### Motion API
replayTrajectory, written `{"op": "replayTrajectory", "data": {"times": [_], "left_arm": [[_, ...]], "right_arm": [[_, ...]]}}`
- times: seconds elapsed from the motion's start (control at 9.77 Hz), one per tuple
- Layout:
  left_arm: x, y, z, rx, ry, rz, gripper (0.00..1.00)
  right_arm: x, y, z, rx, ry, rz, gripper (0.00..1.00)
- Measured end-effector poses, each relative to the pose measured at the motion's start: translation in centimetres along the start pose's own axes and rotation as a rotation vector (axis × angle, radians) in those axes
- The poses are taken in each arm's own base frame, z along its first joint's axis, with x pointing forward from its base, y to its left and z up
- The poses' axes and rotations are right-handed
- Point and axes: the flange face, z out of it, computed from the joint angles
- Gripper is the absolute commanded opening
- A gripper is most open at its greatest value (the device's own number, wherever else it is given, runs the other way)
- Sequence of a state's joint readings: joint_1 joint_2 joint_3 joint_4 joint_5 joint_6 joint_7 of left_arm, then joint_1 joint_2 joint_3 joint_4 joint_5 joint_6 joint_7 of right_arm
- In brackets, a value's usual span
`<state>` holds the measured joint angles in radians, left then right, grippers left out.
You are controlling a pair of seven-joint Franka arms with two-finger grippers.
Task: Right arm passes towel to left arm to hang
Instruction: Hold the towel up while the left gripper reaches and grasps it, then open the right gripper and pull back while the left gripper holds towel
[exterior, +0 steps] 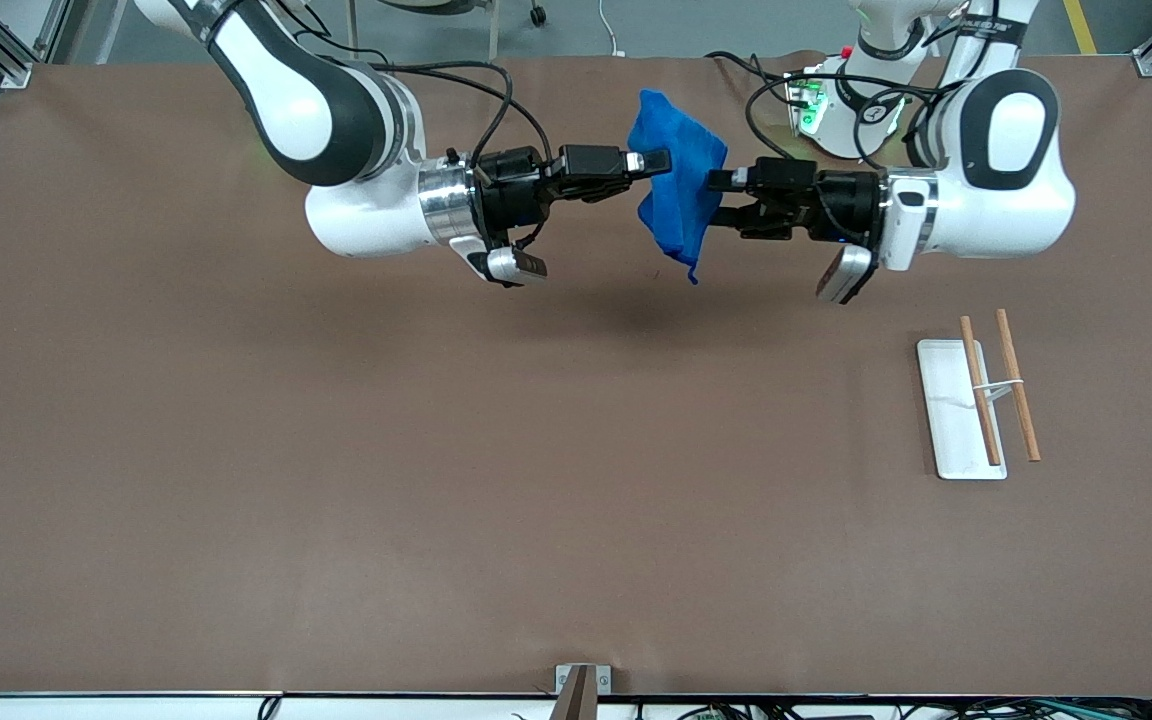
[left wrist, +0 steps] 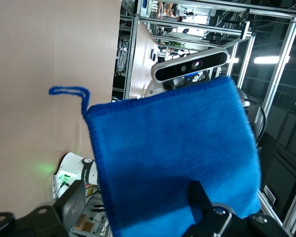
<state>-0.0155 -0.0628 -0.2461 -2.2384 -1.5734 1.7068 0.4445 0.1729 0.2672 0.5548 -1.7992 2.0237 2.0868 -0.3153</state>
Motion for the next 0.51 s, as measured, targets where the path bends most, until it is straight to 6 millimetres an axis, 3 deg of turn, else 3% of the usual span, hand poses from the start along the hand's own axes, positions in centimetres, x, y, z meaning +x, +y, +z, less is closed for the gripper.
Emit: {"op": "replayTrajectory", "data": {"times": [0.1,0.2,0.51], "left_arm": [[-0.1,-0.2,-0.2,-0.008,0.008,-0.001,0.07],[0.0,0.2,-0.8,-0.023,0.026,0.003,0.00],[-0.1,2.2,-3.2,-0.052,0.088,0.038,0.00]], "right_arm": [[0.0,0.1,0.2,0.012,0.001,0.002,0.00],[-0.1,0.1,0.4,0.015,-0.002,0.000,0.00],[-0.1,0.2,0.5,0.016,-0.004,-0.007,0.00]]}}
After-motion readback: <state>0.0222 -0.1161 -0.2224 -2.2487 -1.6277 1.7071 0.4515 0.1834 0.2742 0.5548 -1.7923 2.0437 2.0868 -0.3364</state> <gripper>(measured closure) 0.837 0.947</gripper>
